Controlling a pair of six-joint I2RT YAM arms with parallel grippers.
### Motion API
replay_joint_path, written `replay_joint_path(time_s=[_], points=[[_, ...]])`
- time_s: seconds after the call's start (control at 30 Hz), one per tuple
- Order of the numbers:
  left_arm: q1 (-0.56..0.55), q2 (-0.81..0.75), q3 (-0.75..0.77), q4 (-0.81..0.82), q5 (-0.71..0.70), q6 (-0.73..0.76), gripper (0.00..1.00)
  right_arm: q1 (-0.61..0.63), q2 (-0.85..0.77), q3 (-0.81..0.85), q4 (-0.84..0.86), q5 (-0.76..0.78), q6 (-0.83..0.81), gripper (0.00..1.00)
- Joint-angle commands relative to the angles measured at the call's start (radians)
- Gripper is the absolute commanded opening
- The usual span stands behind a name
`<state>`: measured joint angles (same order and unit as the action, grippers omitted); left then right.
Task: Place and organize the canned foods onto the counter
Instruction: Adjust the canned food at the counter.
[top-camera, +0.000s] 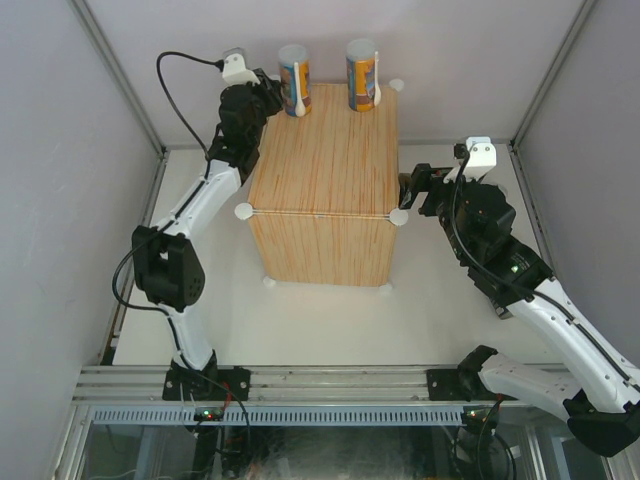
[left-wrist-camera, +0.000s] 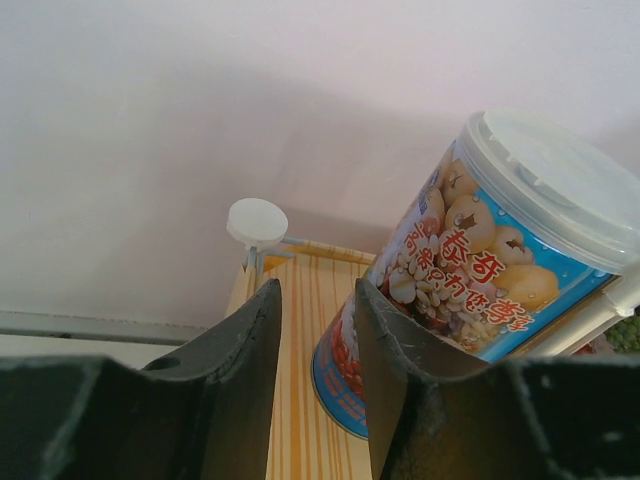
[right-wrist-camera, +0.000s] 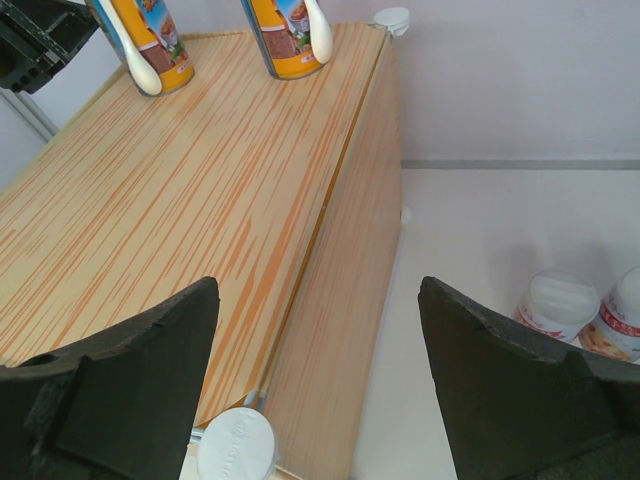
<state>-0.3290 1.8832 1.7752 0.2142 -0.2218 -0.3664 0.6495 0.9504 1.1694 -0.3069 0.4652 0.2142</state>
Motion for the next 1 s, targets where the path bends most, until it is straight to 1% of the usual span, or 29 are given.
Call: replay_joint_path(time_s=[0.0,0.47,0.97], points=[[-0.003,0.007,0.059,0.005,0.055,-0.020,0.40,-0.001,-0.003,0.028,0.038,0.001,0.021,0.80],[-0.004,0.030,0.078,-0.055,0.054,-0.028,0.37,-0.004,0.000,0.028,0.035,-0.002,0.015,0.80],[-0.027,0.047,0.091,-0.059,0.073,0.009,0.37,-0.007,0.014,0.039,0.030,-0.008,0.016,0.80]])
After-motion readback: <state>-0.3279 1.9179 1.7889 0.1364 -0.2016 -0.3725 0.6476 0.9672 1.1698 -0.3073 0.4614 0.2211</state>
